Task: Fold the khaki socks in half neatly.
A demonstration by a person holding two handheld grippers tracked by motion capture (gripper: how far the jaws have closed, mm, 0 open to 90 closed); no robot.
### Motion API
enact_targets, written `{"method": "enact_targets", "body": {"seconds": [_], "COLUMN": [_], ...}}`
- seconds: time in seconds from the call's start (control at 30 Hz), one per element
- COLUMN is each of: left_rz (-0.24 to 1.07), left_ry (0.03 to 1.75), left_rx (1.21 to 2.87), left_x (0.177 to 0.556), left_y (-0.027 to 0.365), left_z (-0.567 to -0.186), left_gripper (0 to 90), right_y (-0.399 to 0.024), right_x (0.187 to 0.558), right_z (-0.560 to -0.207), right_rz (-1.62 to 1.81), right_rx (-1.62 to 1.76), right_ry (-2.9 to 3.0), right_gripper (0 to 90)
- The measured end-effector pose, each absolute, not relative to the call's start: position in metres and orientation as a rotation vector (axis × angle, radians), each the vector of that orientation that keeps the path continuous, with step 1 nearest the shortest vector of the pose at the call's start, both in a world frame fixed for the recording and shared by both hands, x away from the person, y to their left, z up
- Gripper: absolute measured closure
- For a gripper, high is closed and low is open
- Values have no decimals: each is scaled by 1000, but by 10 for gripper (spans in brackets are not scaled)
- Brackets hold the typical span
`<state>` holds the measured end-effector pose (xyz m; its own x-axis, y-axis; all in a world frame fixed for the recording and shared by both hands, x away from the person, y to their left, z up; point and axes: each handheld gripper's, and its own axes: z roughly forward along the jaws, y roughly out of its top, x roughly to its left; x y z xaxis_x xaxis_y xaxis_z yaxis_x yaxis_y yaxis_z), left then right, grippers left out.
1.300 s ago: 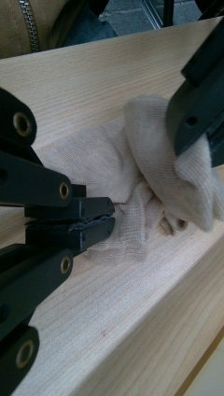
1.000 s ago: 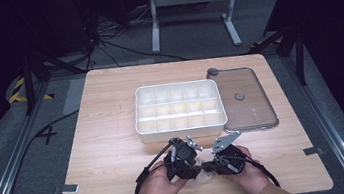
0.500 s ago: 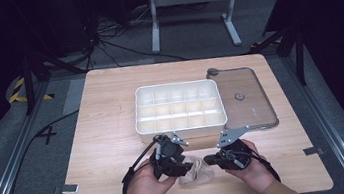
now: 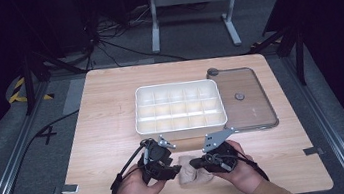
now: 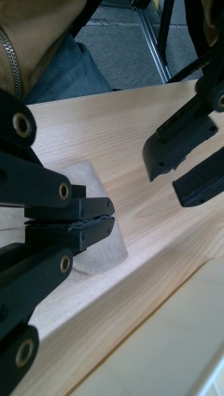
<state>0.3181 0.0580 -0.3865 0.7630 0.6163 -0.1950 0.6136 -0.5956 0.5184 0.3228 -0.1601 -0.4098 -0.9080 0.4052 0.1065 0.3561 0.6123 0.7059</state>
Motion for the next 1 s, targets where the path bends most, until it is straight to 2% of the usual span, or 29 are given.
{"method": "enact_targets", "body": {"seconds": [1.0], "left_rz": [-49], "left_ry": [849], "left_rx": [2434], "left_x": [333], "left_y": [37], "left_z": [-391], "left_gripper": [579], "right_y": [-186], "right_x": [321], "right_z": [-430], "right_rz": [1087], "right_rx": [815], "right_ry": [2798], "right_gripper": [888]}}
